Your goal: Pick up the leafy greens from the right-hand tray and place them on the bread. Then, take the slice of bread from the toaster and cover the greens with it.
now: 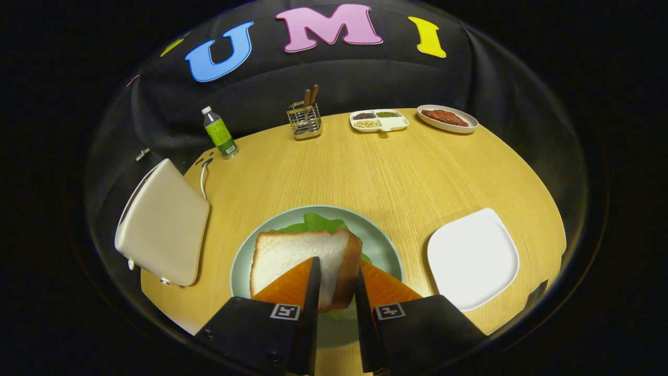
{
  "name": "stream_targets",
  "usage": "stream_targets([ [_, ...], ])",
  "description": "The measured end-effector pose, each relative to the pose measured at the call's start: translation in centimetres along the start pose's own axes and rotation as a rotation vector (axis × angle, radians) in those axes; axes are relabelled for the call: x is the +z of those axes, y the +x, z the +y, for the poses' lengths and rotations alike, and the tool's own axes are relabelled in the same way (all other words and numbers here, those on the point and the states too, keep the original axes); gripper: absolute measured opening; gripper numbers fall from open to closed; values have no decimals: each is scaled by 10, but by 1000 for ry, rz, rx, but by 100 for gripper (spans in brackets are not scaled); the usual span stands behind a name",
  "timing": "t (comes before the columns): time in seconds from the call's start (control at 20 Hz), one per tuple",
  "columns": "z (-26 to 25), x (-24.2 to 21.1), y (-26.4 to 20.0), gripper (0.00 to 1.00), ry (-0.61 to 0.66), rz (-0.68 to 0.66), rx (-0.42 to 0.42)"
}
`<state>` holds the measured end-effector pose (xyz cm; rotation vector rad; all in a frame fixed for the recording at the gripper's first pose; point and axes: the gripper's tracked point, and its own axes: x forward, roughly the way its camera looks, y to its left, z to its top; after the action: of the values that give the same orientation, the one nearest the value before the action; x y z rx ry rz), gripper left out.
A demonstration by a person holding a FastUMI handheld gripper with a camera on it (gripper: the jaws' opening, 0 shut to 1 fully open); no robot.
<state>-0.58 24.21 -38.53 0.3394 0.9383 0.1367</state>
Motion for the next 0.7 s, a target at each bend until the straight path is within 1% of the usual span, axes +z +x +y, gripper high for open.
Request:
stream_targets([
  [0.15,-10,-2,0,58,-5,20,-33],
  [0.3,-12,-1,-3,63,-18,17,-30],
  [0.4,-17,-1,-5,69,-30,17,-41],
  [0.5,-20,0,-8,84,-34,15,-43],
  [0.55,-22,0,-10,95,-34,14,-39],
  [0.65,-22,0,-14,100,-43,16,-24],
  [0.7,-22,2,-16,99,-53,12,-16],
])
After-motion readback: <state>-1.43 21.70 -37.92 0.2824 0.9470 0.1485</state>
